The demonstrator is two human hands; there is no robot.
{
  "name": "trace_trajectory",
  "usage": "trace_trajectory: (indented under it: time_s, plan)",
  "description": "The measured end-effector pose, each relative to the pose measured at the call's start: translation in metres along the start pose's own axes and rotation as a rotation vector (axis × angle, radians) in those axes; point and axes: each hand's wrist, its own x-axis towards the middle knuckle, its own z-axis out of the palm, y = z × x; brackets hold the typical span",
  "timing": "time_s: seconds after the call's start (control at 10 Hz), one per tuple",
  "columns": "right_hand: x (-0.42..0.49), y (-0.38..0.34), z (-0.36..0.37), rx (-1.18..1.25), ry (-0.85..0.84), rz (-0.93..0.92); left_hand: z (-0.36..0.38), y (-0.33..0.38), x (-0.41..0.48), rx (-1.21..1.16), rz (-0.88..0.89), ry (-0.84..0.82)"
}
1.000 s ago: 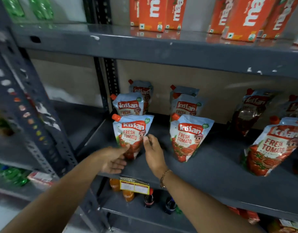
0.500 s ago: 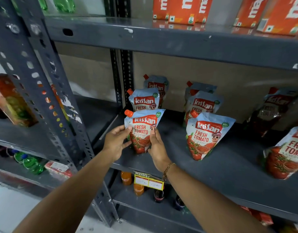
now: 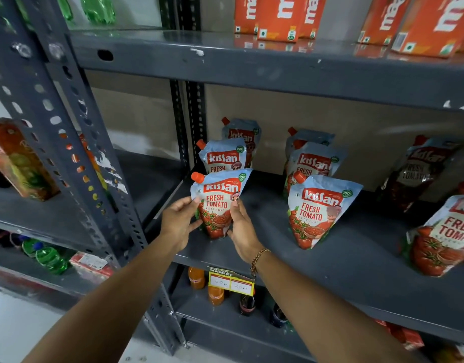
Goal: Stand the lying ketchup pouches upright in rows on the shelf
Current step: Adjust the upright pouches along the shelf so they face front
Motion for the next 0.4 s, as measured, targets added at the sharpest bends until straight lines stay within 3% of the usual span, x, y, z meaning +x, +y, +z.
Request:
trace_trajectory:
  time_s: [0.2, 0.3, 0.4]
  plan:
    - [-0.002, -0.005, -0.008, 0.021, 0.003, 0.001, 0.012, -0.011, -0.010, 0.111, 0.081, 0.102]
    - [-0.011, -0.011, -0.015, 0.017, 0.040, -0.008, 0.020, -0.020, -0.025, 0.052, 0.114, 0.356]
    - [-0.019, -0.016, -0.025, -0.016, 0.173, -0.001, 0.029, -0.029, -0.038, 0.031, 0.090, 0.336]
